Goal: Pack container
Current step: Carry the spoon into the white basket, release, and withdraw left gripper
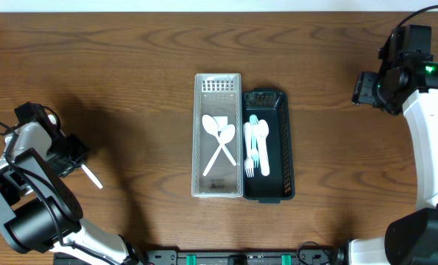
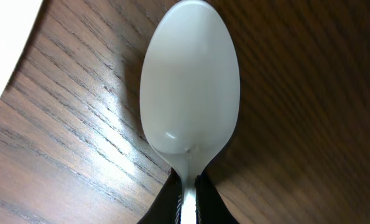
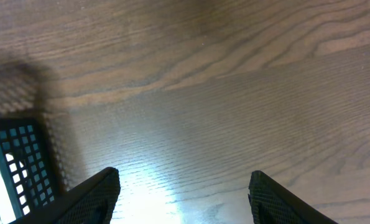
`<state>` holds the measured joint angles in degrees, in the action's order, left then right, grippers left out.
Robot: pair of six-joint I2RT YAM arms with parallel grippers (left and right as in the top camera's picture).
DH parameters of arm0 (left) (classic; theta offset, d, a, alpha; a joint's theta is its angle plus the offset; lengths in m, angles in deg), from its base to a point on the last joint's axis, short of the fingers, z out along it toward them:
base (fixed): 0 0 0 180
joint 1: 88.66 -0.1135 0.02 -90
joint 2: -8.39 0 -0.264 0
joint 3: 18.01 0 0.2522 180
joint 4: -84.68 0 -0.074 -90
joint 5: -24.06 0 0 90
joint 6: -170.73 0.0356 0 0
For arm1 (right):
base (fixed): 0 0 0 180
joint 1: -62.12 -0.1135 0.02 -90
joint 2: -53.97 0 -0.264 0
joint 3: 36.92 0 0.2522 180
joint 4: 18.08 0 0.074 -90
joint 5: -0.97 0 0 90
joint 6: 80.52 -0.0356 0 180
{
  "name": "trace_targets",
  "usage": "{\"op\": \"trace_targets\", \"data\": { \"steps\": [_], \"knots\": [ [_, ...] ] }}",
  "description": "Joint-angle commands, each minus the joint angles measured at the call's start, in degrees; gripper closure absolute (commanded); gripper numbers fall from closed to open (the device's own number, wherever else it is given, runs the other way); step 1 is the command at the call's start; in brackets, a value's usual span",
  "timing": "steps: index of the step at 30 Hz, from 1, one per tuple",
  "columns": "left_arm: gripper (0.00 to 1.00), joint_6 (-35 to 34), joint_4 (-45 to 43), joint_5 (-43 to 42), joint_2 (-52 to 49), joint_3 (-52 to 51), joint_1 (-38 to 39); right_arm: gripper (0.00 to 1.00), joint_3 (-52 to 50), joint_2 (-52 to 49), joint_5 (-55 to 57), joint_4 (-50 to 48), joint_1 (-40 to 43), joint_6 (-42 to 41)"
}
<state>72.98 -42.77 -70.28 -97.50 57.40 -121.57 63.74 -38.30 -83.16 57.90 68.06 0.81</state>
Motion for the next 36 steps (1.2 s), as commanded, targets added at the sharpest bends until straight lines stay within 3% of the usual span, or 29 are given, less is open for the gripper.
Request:
{"op": "trace_targets", "data": {
  "steps": [1,5,10,16,19,27,36],
  "knots": [
    [0.94,-0.17,0.22,0.44,-2.51,-0.26,-0.09,0.3,0.39,0.04,0.35,-0.09,0.44,0.61],
    [0.94,0.09,4.2,0.39,0.2,2.14,2.49,0.3,0.39,0.04,0.35,-0.31,0.44,0.61],
    [0.94,0.28,9.35,0.33,10.56,6.19,11.91,0.3,0.39,0.04,0.35,-0.31,0.44,0.61],
    [0.94,-0.07,13.27,0.26,24.52,12.48,32.48,0.3,0.39,0.04,0.35,-0.35,0.44,0.61],
    [0.94,-3.63,12.52,0.31,27.98,13.29,43.36,0.3,0.39,0.04,0.35,-0.37,0.44,0.61],
    [0.94,-10.08,11.28,0.28,22.93,12.87,60.96,0.32,0.39,0.04,0.33,-0.02,0.44,0.61],
    [0.94,-10.56,6.95,0.28,8.0,12.61,67.28,0.31,0.39,0.04,0.31,0.63,0.42,0.61]
  ]
}}
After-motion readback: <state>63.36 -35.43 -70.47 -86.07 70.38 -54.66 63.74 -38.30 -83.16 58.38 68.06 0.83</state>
